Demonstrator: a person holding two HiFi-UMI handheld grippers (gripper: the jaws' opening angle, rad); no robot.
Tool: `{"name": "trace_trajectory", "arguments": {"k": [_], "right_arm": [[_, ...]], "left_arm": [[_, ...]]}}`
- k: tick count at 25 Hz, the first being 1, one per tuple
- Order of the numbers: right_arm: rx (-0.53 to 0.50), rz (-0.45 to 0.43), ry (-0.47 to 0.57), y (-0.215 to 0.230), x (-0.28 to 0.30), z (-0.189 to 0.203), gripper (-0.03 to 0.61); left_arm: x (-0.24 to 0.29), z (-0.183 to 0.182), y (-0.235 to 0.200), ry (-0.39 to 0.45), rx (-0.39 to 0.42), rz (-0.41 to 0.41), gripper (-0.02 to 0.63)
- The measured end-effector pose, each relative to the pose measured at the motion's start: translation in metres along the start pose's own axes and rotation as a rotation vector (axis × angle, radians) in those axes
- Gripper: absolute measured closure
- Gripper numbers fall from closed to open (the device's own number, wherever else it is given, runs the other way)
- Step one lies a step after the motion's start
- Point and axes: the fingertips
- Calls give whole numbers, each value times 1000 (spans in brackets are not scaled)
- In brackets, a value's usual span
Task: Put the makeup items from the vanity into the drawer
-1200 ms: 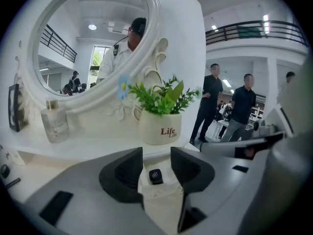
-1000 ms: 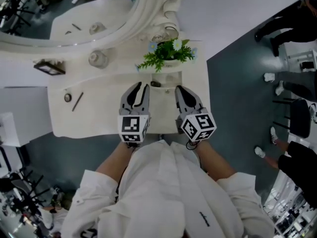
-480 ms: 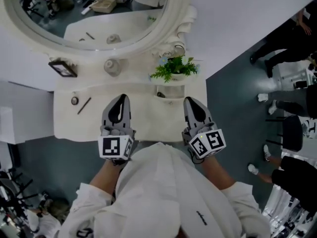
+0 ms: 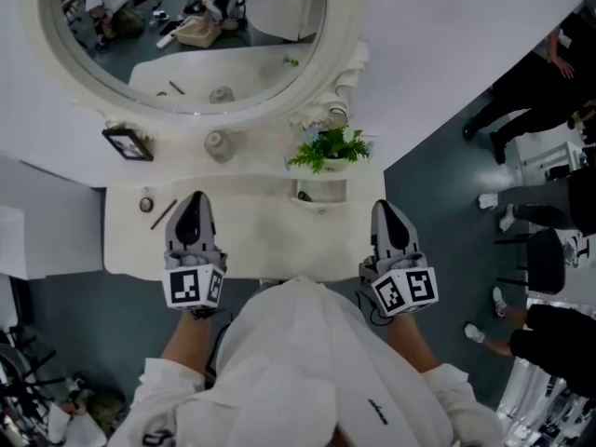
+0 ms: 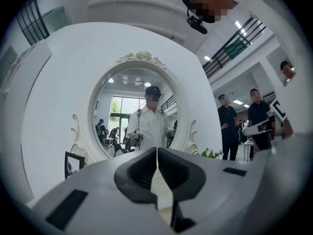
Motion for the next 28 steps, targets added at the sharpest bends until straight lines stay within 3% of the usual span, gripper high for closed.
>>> {"name": "trace_trajectory", "arguments": {"k": [2, 6, 28], "right_arm": [[24, 20, 15, 7, -3, -3, 561], [-28, 41, 32, 10, -6, -8, 561], [-54, 25, 3, 0, -19, 6, 561]], "left_arm": [[-1, 1, -3, 1, 0, -4, 580], [-1, 5, -3, -16, -11, -2, 580], [-13, 4, 11, -19, -35, 30, 580]]}}
Point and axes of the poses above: the fingertips, and each gripper's own axes: x forward along the fingers, y to its right, z out of its underside, and after that the axes turned 9 degrees about x, right-handed
